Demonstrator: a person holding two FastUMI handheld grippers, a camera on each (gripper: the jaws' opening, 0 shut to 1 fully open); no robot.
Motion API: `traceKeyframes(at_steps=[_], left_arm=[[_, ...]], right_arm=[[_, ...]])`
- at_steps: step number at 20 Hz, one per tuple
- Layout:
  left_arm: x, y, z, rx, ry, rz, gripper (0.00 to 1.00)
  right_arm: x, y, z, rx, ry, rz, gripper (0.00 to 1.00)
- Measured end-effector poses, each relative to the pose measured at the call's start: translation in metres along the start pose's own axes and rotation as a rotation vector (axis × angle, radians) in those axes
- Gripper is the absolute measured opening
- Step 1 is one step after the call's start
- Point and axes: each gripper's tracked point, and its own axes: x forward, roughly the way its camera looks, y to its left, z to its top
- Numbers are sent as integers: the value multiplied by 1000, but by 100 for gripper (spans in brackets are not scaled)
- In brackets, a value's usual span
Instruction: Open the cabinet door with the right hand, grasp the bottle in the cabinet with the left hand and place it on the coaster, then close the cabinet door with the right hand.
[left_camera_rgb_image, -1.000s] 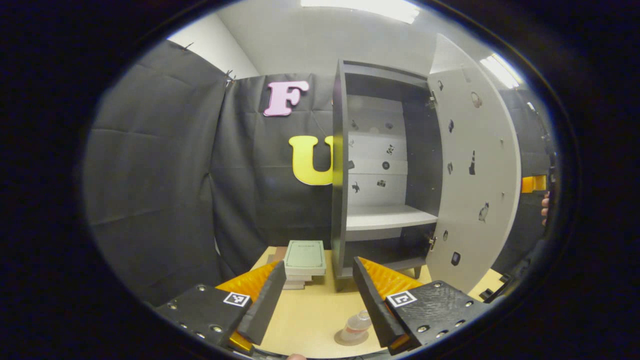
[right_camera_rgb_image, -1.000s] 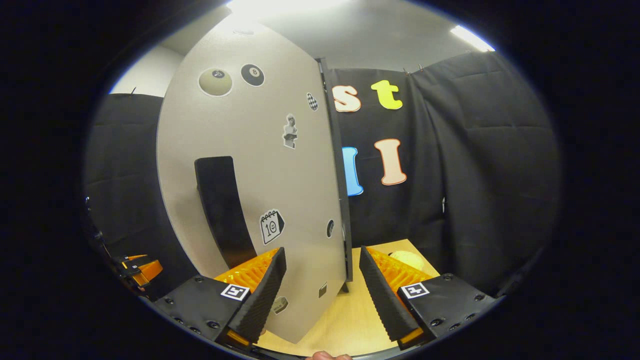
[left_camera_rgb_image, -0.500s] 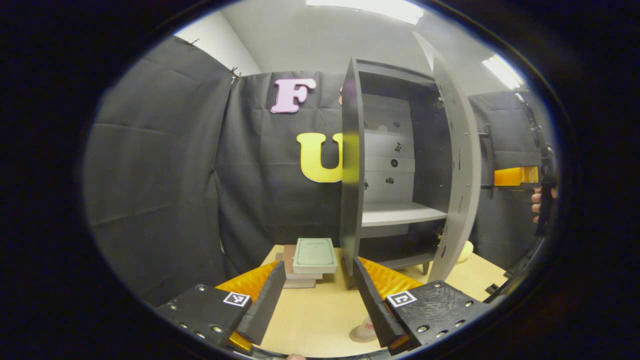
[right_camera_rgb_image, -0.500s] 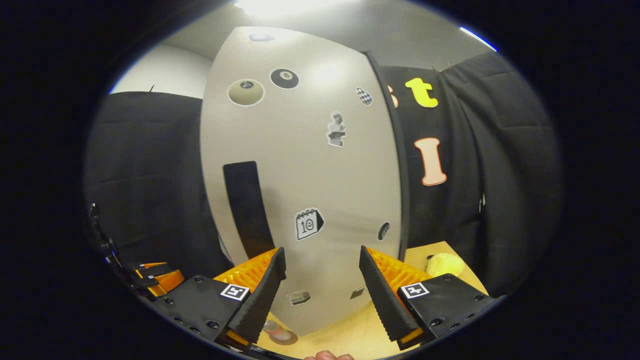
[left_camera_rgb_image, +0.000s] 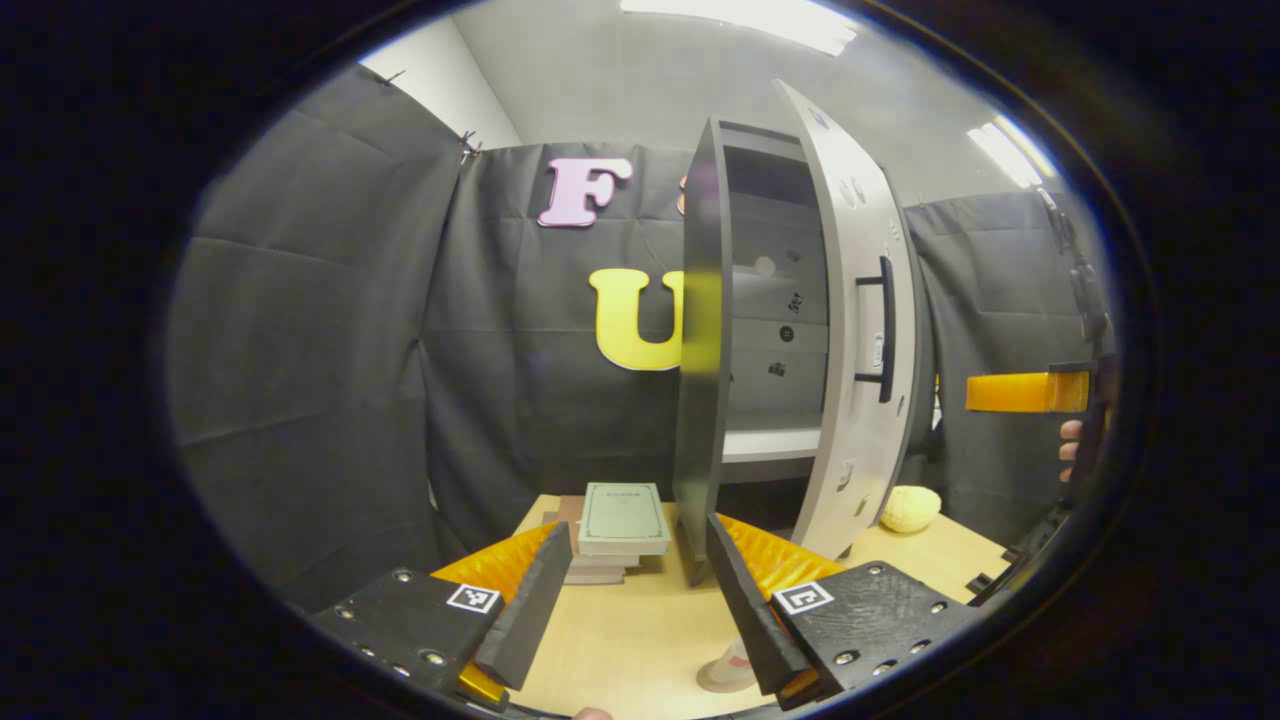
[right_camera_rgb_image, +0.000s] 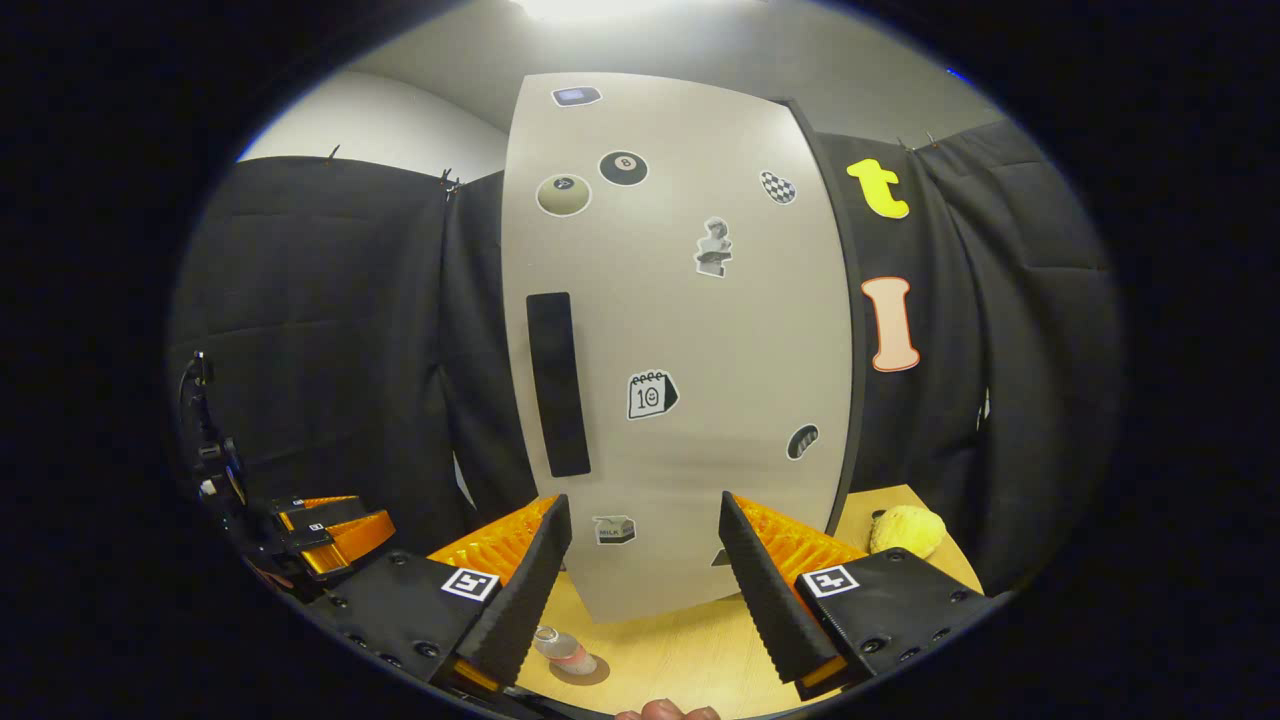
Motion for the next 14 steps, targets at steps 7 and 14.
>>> traceKeyframes(at_steps=[7,14], left_arm=[[28,-38,26,6,-15,-54,82],[30,-81,54,-6,-39,16,82]], right_arm=[[-27,-48,-6,44,21,-116,94],[-43,-136,-1,50,7,-161,94]])
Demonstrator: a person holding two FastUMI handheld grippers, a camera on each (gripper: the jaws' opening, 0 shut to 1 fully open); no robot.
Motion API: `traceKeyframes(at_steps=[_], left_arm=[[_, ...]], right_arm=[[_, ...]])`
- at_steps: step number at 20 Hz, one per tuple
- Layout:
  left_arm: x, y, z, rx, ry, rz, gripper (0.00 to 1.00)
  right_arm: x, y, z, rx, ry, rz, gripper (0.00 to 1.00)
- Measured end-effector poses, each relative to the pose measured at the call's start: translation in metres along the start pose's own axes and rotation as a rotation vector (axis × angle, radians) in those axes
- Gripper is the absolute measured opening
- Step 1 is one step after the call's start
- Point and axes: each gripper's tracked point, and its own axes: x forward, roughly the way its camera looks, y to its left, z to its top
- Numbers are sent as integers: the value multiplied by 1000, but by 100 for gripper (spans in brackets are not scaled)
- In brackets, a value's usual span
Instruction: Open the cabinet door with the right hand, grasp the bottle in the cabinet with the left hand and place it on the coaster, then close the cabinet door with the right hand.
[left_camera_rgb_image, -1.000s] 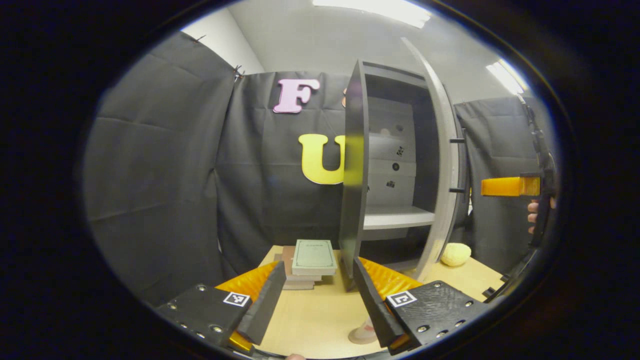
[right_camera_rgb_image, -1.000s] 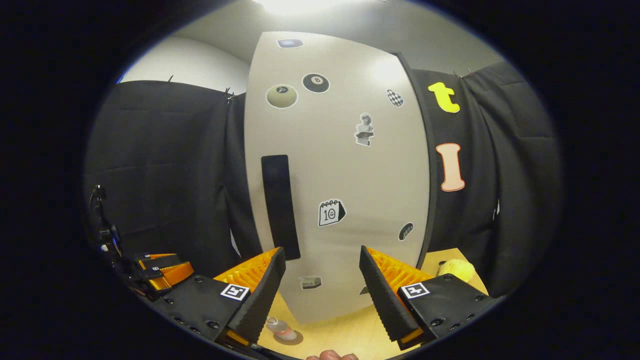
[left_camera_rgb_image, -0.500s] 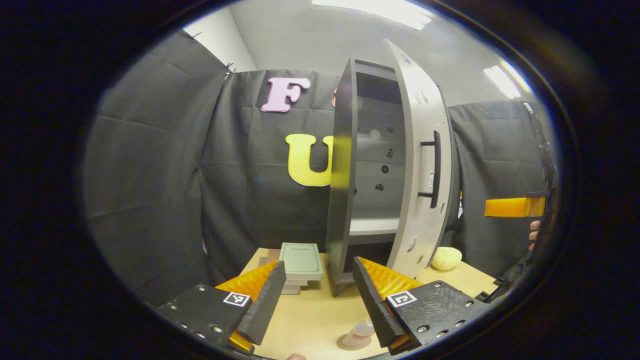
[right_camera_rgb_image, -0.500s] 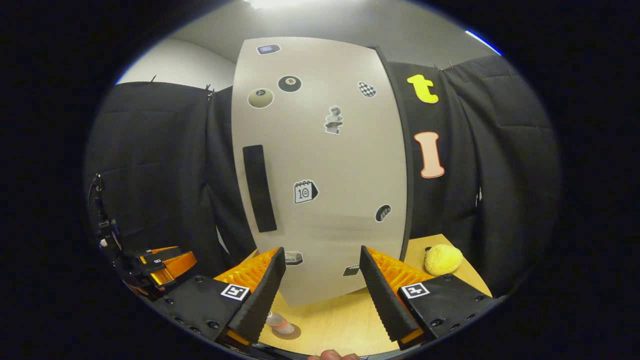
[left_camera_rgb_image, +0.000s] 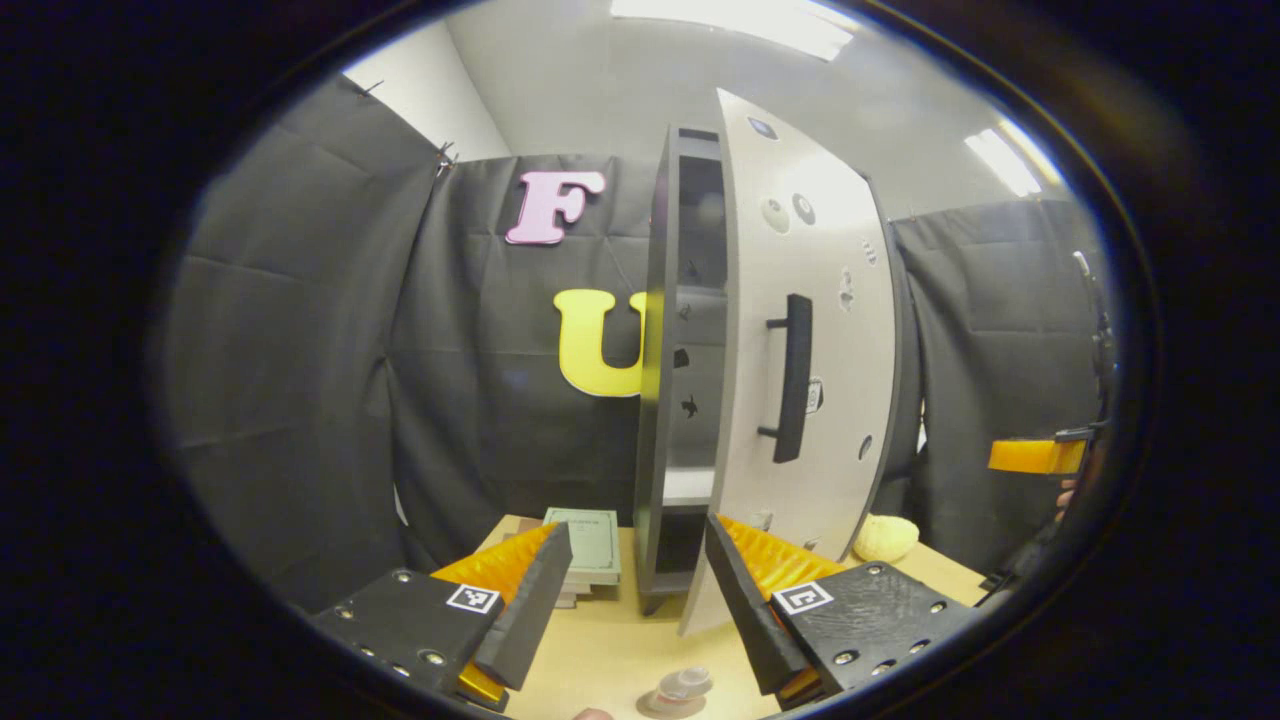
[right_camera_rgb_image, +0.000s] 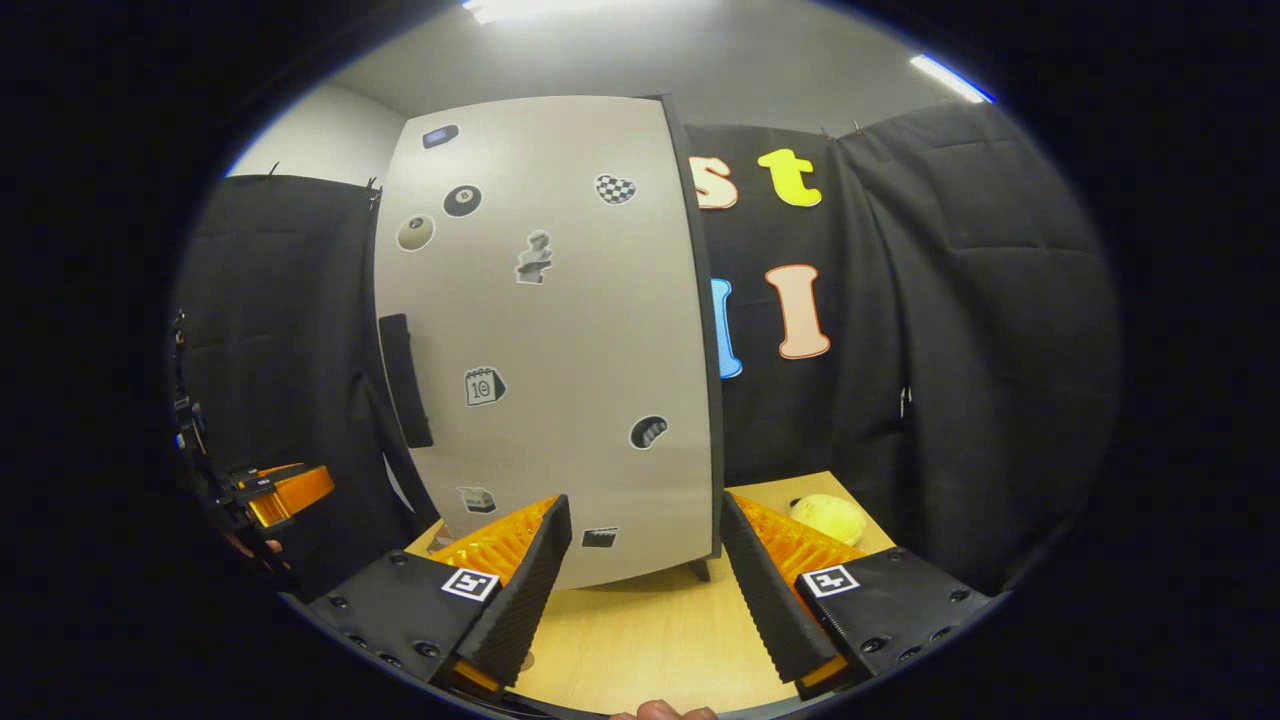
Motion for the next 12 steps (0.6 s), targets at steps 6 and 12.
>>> traceKeyframes(at_steps=[6,12], left_arm=[[-12,-42,29,9,-50,47,81],[-31,-79,32,-3,-73,121,81]], right_arm=[[11,-51,5,-23,-16,35,94],[5,-74,1,-58,-33,139,89]])
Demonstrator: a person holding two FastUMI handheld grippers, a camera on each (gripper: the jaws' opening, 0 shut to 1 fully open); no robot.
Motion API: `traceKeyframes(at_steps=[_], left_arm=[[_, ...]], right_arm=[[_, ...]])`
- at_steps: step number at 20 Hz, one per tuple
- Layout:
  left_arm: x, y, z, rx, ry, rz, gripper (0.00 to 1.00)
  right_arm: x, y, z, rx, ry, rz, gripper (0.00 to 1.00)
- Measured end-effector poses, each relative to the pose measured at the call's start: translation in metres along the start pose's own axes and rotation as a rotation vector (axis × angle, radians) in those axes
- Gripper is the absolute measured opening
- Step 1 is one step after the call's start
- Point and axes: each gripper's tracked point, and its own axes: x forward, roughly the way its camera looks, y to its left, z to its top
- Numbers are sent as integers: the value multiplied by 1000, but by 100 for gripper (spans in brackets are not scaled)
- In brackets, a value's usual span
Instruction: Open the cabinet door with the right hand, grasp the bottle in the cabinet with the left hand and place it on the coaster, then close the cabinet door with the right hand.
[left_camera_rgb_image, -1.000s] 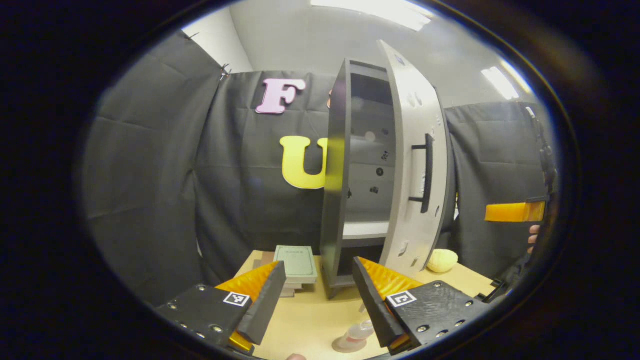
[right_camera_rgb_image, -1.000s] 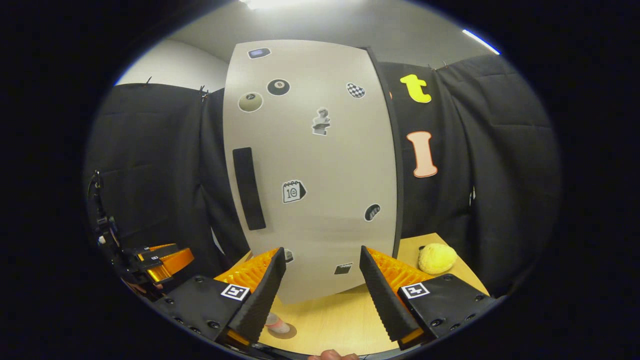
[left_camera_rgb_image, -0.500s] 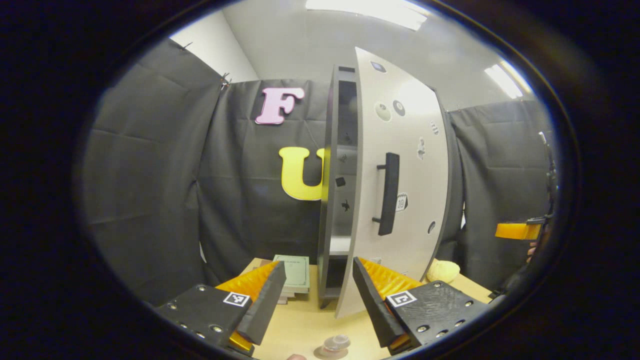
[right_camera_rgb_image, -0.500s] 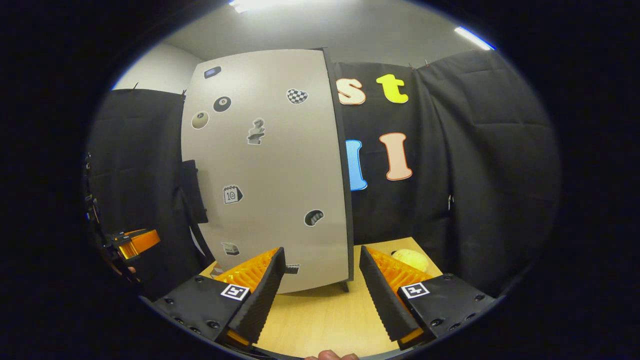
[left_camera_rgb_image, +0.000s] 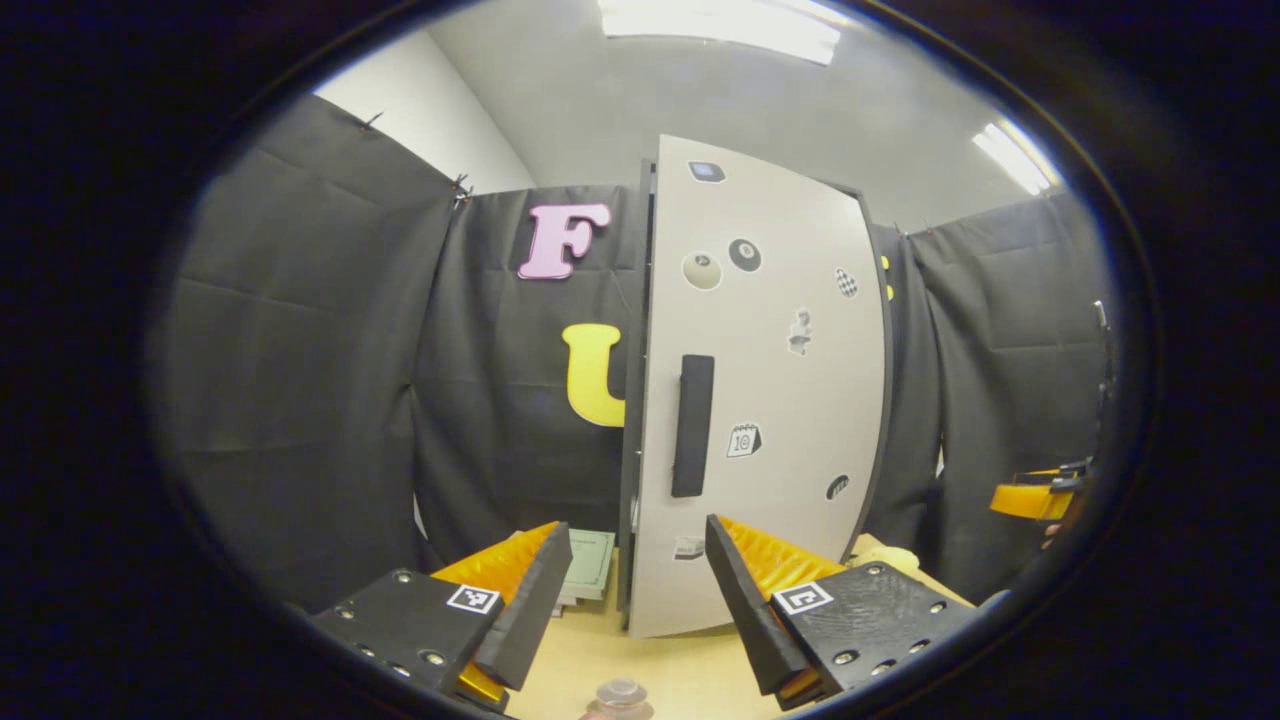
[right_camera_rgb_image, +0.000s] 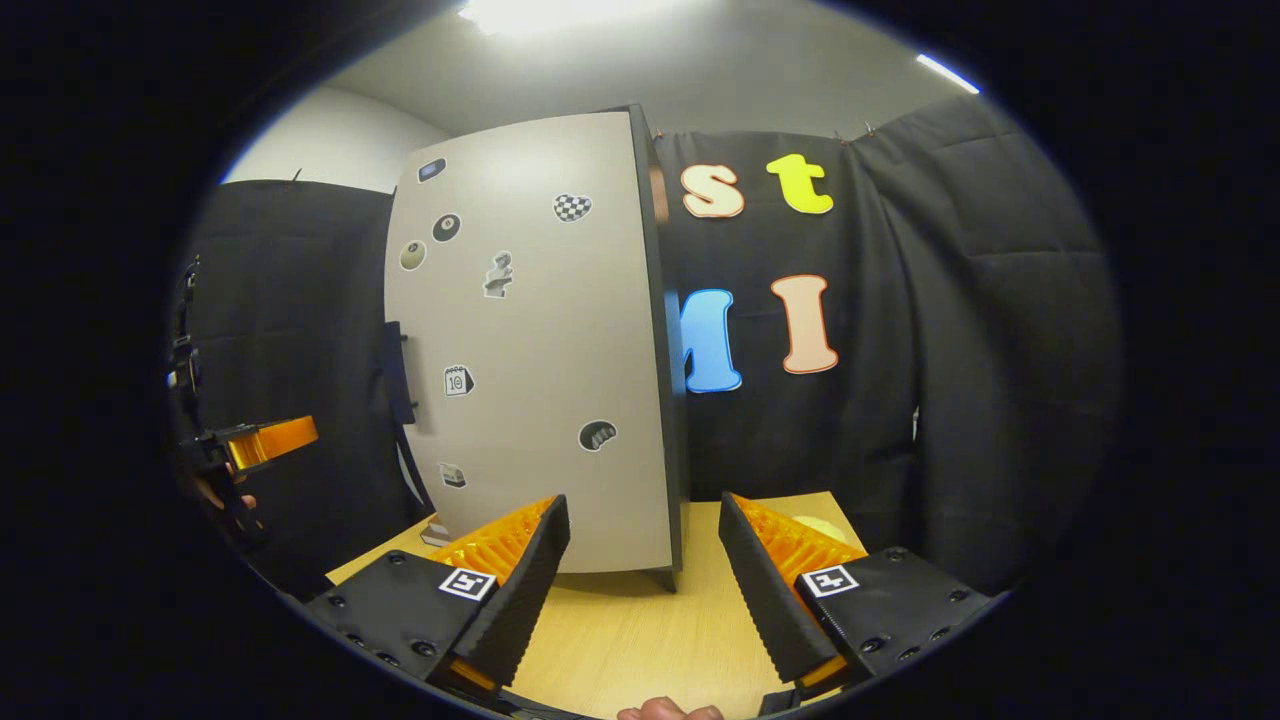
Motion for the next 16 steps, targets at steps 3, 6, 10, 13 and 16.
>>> traceKeyframes(at_steps=[3,6,10,13,16], left_arm=[[-24,-1,5,-24,-3,50,84],[-45,3,19,-48,-39,90,81],[-57,14,34,-64,-92,140,81],[-57,24,31,-38,-81,178,83],[-52,24,25,-5,-66,156,83]], right_arm=[[-11,-9,4,-48,-35,21,94],[-18,-4,4,-47,-57,48,98],[-23,1,8,-26,-71,59,98],[-22,-5,10,-48,-78,24,98],[-16,-1,3,-44,-55,8,97]])
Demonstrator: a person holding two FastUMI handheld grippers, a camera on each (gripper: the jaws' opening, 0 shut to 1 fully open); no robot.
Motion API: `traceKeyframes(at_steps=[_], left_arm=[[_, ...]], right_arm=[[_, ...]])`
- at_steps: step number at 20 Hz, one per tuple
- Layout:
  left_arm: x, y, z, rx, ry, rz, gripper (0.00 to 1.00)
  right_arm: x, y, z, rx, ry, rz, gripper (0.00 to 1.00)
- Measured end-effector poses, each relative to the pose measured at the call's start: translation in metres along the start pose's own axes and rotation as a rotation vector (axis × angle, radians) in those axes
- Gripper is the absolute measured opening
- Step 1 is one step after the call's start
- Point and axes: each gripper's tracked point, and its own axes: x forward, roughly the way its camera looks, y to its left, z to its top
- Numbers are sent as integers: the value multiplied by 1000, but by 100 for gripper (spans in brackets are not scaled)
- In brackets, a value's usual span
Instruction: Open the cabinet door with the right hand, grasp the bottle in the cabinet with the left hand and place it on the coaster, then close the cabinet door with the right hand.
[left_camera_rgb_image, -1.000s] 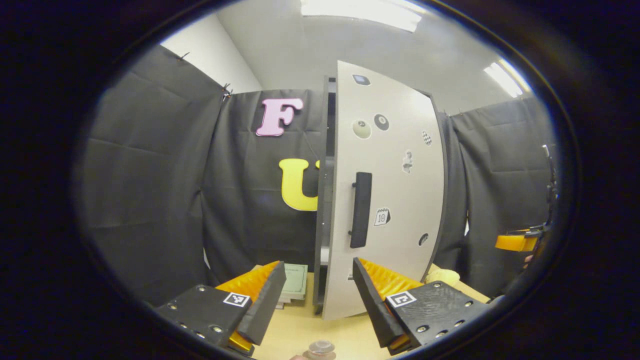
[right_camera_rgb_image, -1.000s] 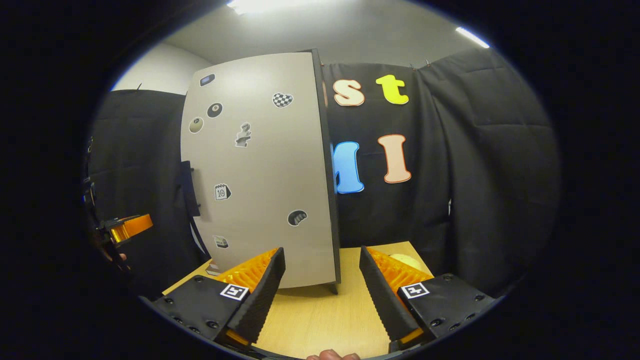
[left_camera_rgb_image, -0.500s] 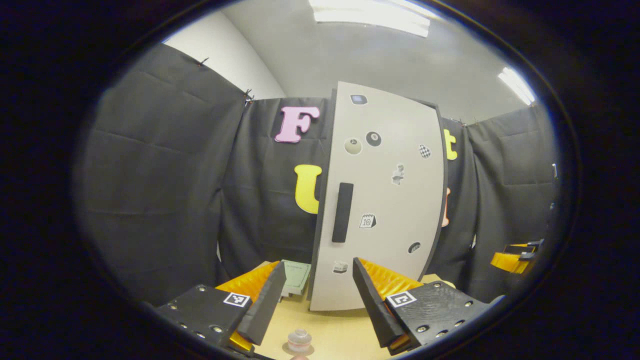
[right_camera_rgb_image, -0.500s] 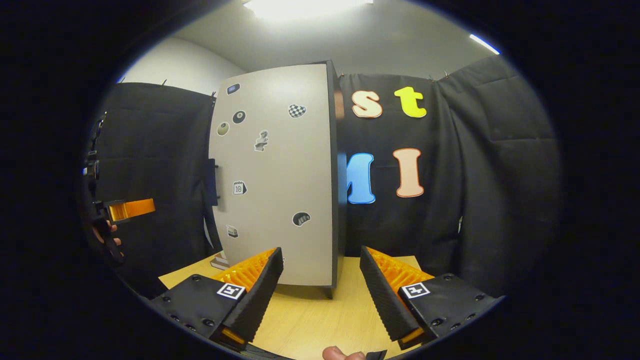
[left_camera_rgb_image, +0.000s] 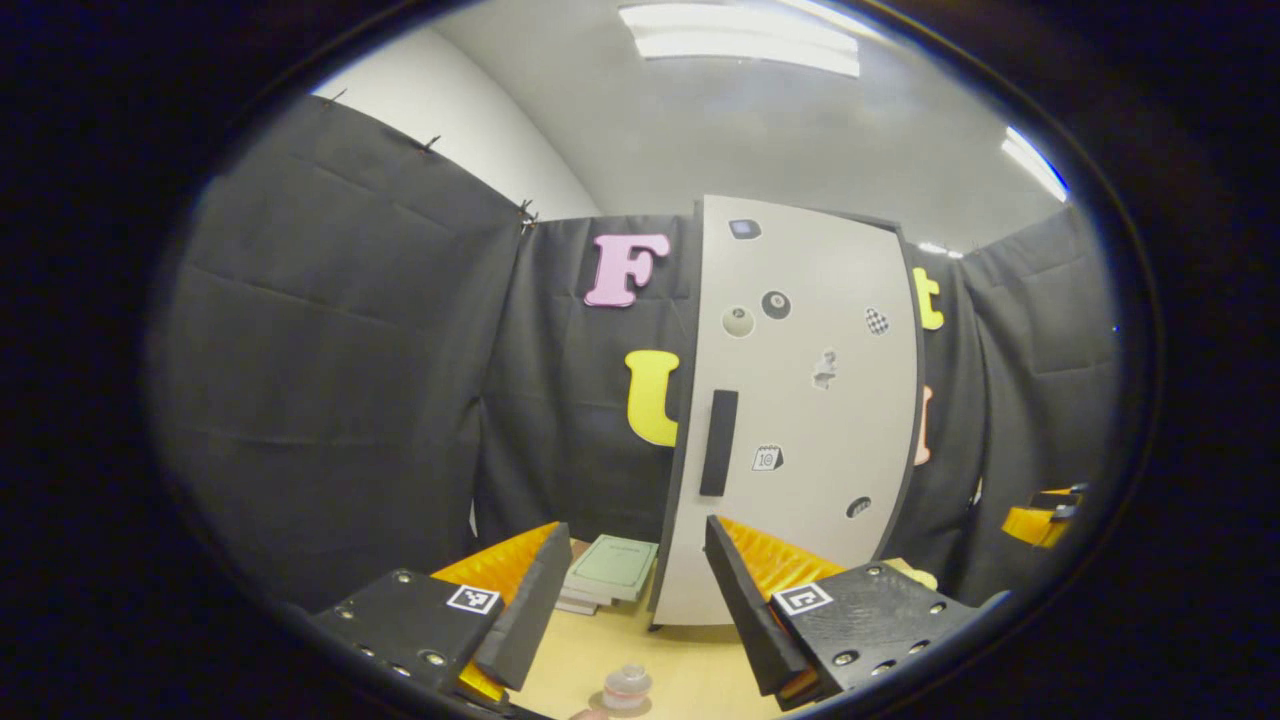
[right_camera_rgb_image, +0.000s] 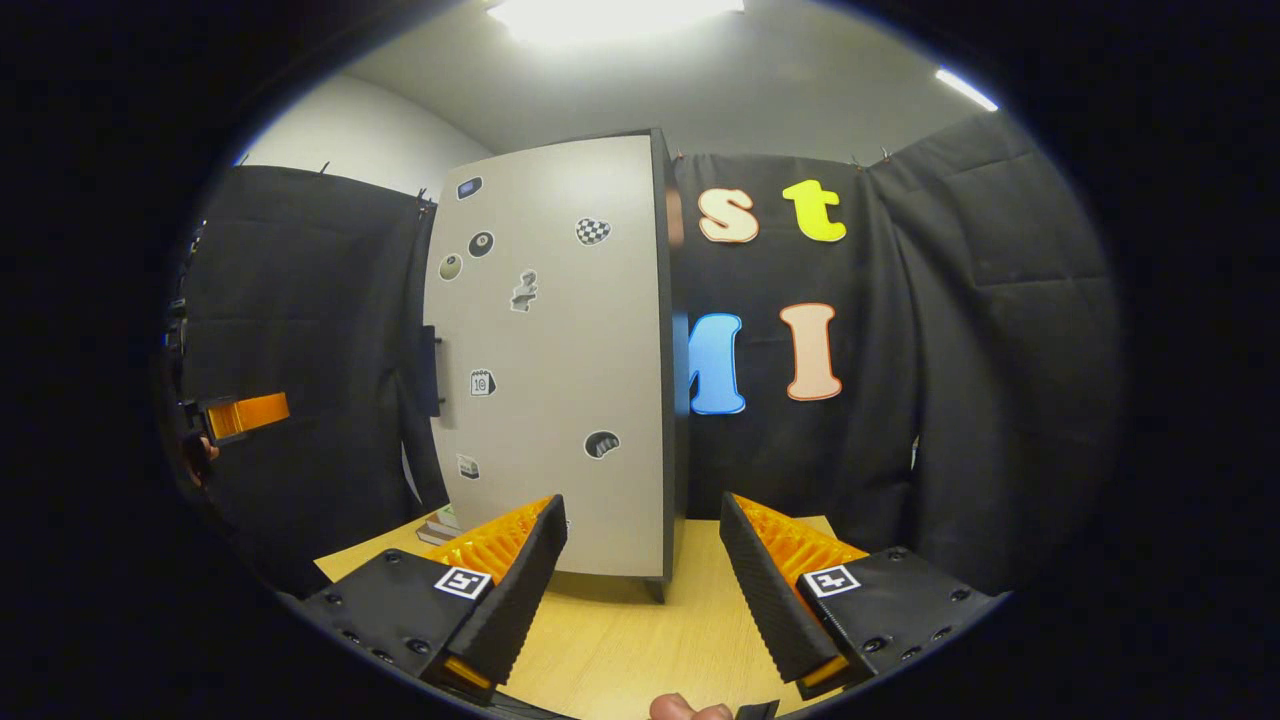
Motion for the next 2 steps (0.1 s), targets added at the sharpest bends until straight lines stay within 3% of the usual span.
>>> traceKeyframes(at_steps=[2], left_arm=[[6,-1,-3,35,5,-24,82]], right_arm=[[5,8,-6,24,26,1,97]])
